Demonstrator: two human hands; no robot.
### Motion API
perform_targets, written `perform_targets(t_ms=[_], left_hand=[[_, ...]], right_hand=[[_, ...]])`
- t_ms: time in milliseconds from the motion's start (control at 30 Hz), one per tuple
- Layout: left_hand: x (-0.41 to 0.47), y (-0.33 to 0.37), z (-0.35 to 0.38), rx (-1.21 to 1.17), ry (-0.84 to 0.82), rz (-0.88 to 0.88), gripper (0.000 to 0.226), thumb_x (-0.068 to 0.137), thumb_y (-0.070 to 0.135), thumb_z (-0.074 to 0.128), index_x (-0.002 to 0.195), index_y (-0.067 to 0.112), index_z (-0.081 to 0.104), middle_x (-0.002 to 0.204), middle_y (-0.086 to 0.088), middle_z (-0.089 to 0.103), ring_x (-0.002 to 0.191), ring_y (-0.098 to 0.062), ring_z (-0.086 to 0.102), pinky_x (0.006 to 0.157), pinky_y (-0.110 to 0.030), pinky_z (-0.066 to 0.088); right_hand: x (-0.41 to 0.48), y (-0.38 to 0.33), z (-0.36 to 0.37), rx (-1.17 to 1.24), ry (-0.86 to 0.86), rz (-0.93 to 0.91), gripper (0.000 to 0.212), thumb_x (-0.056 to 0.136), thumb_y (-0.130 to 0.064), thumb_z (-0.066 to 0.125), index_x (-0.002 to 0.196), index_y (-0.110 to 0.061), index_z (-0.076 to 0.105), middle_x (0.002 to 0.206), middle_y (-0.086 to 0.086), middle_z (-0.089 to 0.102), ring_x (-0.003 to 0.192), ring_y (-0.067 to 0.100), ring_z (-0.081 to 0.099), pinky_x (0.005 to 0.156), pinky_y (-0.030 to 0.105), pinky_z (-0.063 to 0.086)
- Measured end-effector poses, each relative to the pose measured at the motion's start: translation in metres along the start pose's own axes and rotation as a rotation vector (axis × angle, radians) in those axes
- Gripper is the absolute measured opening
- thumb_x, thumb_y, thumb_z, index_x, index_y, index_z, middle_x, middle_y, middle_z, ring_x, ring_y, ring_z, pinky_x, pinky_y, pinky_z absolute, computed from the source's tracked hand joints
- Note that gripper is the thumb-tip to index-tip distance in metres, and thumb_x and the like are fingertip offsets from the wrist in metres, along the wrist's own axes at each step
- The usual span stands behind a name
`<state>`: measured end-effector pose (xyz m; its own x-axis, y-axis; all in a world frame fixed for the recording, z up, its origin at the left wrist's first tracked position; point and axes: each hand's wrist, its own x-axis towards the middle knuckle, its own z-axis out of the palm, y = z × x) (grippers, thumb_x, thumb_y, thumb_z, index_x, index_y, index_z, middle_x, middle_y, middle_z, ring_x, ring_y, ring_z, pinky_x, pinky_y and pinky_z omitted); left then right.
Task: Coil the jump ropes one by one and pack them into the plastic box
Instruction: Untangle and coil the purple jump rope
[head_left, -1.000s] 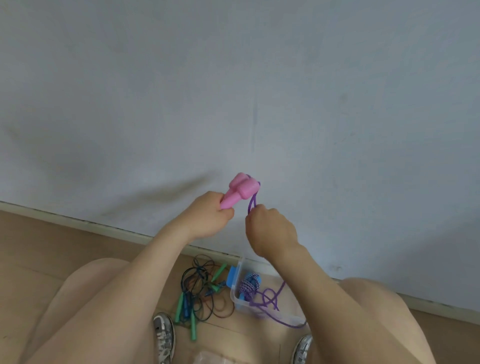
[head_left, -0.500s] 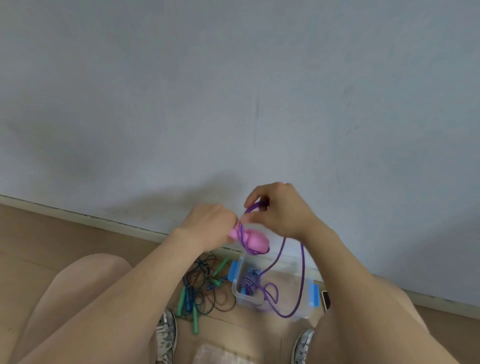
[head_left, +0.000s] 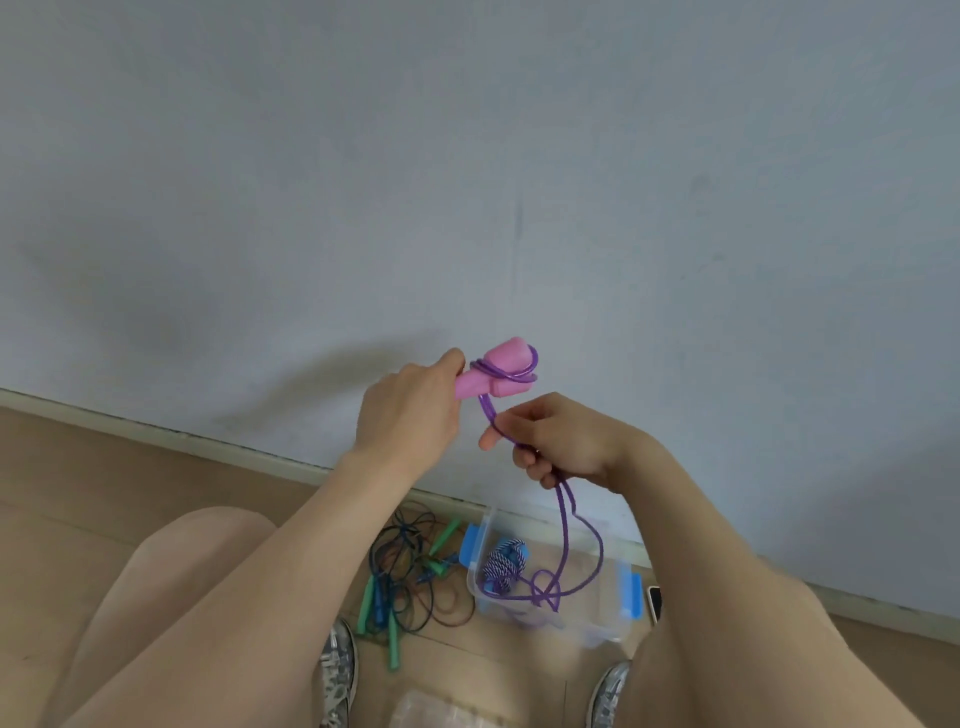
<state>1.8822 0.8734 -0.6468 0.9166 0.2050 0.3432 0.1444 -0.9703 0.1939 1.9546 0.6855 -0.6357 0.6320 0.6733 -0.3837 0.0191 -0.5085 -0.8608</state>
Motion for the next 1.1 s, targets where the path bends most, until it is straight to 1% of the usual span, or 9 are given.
perform_targets(t_ms=[200,300,433,533,667,767,900,1000,1100], left_hand=[[0.001,-0.001,0.004,0.195,-0.145,-0.061,0.031,0.099,0.005,0.052,0.121,0.026,0.056,0.087,-0.003,0.061,0.075,-0.031,0.060,0.058,-0.033,0.036],[0.001,-0.004,0.002,0.294,-0.303,-0.007,0.022,0.103,0.013,0.050,0.111,0.025,0.068,0.088,-0.001,0.060,0.079,-0.030,0.058,0.063,-0.031,0.038],[-0.001,0.004,-0.008,0.273,-0.481,0.250,0.031,0.108,0.047,0.048,0.099,0.028,0.071,0.075,0.005,0.055,0.077,-0.027,0.063,0.063,-0.030,0.041],[0.000,0.011,-0.014,0.202,-0.375,0.355,0.020,0.106,0.030,0.051,0.091,0.029,0.065,0.078,0.002,0.057,0.083,-0.031,0.065,0.066,-0.033,0.041],[-0.003,0.006,-0.012,-0.108,-0.067,0.430,0.011,0.092,0.013,0.062,0.084,0.020,0.066,0.078,-0.003,0.068,0.076,-0.035,0.066,0.061,-0.039,0.051],[-0.003,0.004,-0.013,-0.225,0.078,0.286,0.013,0.094,0.012,0.062,0.098,0.018,0.073,0.077,-0.001,0.070,0.068,-0.027,0.061,0.058,-0.033,0.040],[0.005,-0.003,-0.009,-0.088,0.113,-0.023,0.016,0.096,0.012,0.058,0.105,0.020,0.068,0.081,-0.006,0.069,0.072,-0.036,0.063,0.060,-0.035,0.041],[0.005,-0.005,-0.006,0.052,0.008,-0.128,0.021,0.096,0.009,0.057,0.109,0.023,0.066,0.087,-0.004,0.068,0.077,-0.033,0.064,0.061,-0.034,0.040],[0.004,-0.004,-0.008,0.180,-0.095,-0.143,0.024,0.097,0.006,0.057,0.111,0.023,0.066,0.095,-0.005,0.071,0.086,-0.033,0.069,0.062,-0.033,0.039]], right_hand=[[-0.012,-0.021,0.028,-0.069,0.106,-0.064,0.031,0.103,-0.020,0.052,0.089,0.000,0.070,0.052,0.002,0.051,0.040,0.018,0.047,0.051,0.028,0.043],[-0.016,-0.025,0.020,-0.071,0.197,-0.159,0.030,0.095,-0.020,0.063,0.079,0.005,0.072,0.053,0.017,0.057,0.044,0.022,0.057,0.056,0.029,0.049],[-0.008,-0.018,-0.003,0.064,0.541,-0.368,0.043,0.087,-0.028,0.085,0.072,0.009,0.069,0.055,0.009,0.042,0.049,0.018,0.035,0.050,0.027,0.032],[-0.002,-0.008,-0.026,0.062,0.594,-0.403,0.052,0.086,-0.042,0.087,0.076,0.007,0.072,0.062,0.008,0.041,0.059,0.020,0.034,0.057,0.031,0.033],[-0.003,-0.001,-0.031,0.023,0.453,-0.384,0.017,0.091,-0.029,0.084,0.085,-0.013,0.082,0.060,-0.001,0.062,0.057,0.010,0.050,0.062,0.023,0.042],[-0.004,-0.001,-0.022,-0.052,0.249,-0.269,0.024,0.089,-0.012,0.068,0.072,-0.024,0.079,0.059,-0.005,0.059,0.059,0.014,0.048,0.057,0.024,0.040],[0.005,-0.011,0.018,-0.141,0.230,-0.123,0.055,0.112,-0.033,0.041,0.064,-0.014,0.063,0.053,-0.003,0.050,0.050,0.018,0.044,0.053,0.026,0.037],[0.000,-0.017,0.047,-0.411,0.229,-0.202,0.050,0.109,-0.027,0.042,0.070,-0.010,0.070,0.052,-0.008,0.055,0.057,0.018,0.054,0.063,0.032,0.045],[-0.005,-0.018,0.051,-0.454,0.207,-0.264,0.040,0.098,-0.028,0.055,0.066,-0.004,0.059,0.049,-0.006,0.045,0.051,0.016,0.042,0.056,0.034,0.038]])
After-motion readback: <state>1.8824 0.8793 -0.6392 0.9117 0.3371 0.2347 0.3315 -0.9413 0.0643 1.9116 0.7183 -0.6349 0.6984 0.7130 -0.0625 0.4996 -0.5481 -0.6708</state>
